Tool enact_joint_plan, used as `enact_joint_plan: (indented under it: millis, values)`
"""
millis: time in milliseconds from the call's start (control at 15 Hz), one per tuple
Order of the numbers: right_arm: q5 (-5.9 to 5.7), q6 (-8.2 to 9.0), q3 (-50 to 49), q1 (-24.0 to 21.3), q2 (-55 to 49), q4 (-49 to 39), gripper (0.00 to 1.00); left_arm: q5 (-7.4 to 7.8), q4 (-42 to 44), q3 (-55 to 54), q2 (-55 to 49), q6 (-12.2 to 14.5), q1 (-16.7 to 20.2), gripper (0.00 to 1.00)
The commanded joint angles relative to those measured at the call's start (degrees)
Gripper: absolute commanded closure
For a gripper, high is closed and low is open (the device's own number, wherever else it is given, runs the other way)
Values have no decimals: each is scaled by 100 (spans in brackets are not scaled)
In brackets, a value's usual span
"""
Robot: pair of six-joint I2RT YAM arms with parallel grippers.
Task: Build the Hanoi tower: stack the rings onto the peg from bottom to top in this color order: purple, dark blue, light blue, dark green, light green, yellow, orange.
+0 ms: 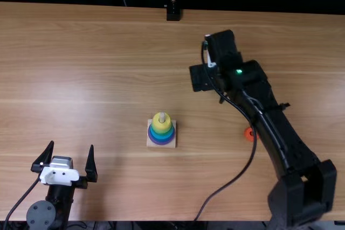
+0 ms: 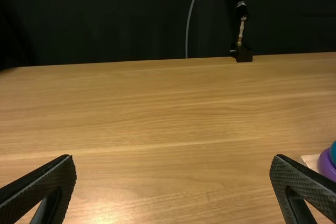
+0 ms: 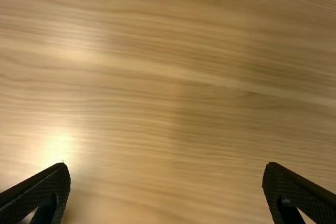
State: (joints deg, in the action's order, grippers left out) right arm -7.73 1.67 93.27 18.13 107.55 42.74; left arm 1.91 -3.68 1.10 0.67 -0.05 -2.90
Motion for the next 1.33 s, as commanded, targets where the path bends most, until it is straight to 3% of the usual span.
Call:
enact_joint_plan:
  millis: [0, 67, 133, 200, 267, 333, 600, 1267]
  values:
    - [45, -726, -459, -222, -744, -387, 0, 41, -1, -110, -67, 48, 44, 0]
    - [245, -1043, -846, -407, -797, -587, 0, 41, -1, -110, -67, 48, 44, 0]
    - [614, -1116, -1206, -670, -876, -619, 0, 41, -1, -110, -67, 48, 44, 0]
    - [1068, -1106, -1514, -908, -1034, -629, 0, 30, -1, -110, -67, 48, 44, 0]
    - [1437, -1095, -1786, -1084, -1166, -608, 0, 30, -1, -110, -67, 48, 44, 0]
    - [1543, -1074, -2068, -1286, -1201, -629, 0, 41, -1, -110, -67, 48, 44, 0]
    - [1564, -1074, -2824, -1716, -1201, -640, 0, 41, -1, -110, -67, 48, 44, 0]
    - [1511, -1138, -3245, -2068, -1139, -809, 0, 41, -1, -110, -67, 48, 44, 0]
